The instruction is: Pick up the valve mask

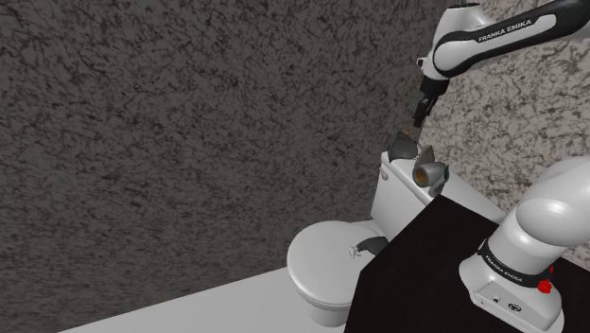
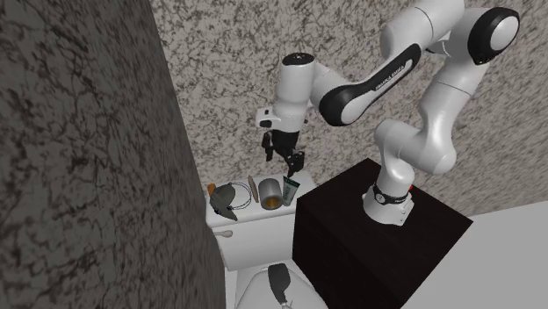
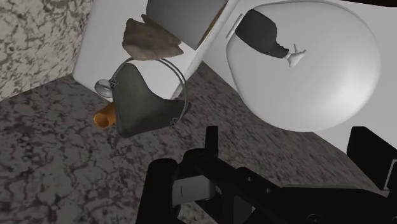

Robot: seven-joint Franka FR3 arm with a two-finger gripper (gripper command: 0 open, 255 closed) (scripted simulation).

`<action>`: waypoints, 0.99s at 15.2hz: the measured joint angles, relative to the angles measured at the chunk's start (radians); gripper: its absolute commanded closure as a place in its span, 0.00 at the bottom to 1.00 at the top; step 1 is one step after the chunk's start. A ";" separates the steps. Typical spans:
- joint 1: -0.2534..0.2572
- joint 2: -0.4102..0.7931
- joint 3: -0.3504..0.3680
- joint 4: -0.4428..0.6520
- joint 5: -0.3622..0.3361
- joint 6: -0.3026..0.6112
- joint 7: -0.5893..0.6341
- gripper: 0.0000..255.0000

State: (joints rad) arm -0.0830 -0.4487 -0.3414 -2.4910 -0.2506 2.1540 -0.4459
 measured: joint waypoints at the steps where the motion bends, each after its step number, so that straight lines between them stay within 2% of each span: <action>1: -0.005 0.028 -0.022 0.005 -0.001 0.028 -0.024 0.00; 6: -0.005 0.190 -0.114 0.047 0.033 0.164 -0.130 0.00; 11: -0.002 0.388 -0.192 0.124 0.146 0.287 -0.282 0.00; 15: -0.028 0.554 -0.213 0.203 0.292 0.359 -0.432 0.00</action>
State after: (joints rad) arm -0.1109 0.1054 -0.5547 -2.2880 0.0410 2.5126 -0.8780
